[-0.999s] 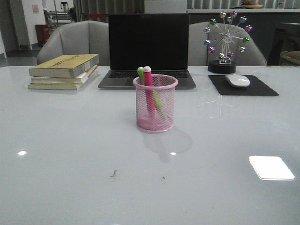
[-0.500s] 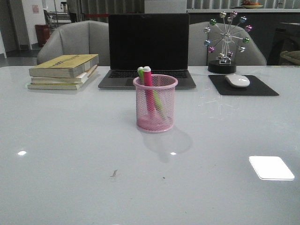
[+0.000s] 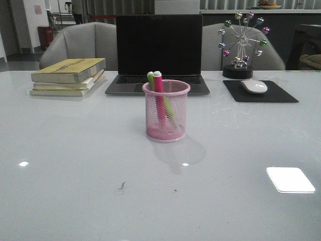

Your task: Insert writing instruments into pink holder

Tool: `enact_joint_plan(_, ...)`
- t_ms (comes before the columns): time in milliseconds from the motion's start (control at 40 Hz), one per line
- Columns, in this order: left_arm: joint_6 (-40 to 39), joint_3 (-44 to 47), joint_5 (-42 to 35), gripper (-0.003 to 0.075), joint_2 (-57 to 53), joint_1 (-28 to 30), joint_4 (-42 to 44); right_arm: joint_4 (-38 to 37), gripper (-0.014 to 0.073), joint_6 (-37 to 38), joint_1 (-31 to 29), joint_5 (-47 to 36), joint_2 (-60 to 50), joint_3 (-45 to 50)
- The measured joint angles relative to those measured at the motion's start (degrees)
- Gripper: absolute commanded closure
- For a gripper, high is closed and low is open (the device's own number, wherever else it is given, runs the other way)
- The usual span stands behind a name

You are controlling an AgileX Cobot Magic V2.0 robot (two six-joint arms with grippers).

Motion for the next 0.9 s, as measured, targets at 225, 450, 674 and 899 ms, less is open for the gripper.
enact_joint_plan(225, 0.0, 0.0, 0.0, 0.0474, 0.0, 0.0, 0.0, 4.2, 0.0572, 0.0, 0.0, -5.2, -6.3, 0.9)
enact_joint_plan(450, 0.0, 0.0, 0.0, 0.0474, 0.0, 0.0, 0.0, 5.4, 0.0572, 0.0, 0.0, -5.7, -8.1, 1.0)
enact_joint_plan(674, 0.0, 0.0, 0.0, 0.0474, 0.0, 0.0, 0.0, 5.3, 0.0572, 0.1, 0.0, -4.1, -14.8, 7.3)
enact_joint_plan(899, 0.0, 0.0, 0.0, 0.0474, 0.0, 0.0, 0.0, 0.1, 0.0572, 8.3, 0.0, -7.1, -27.4, 18.9)
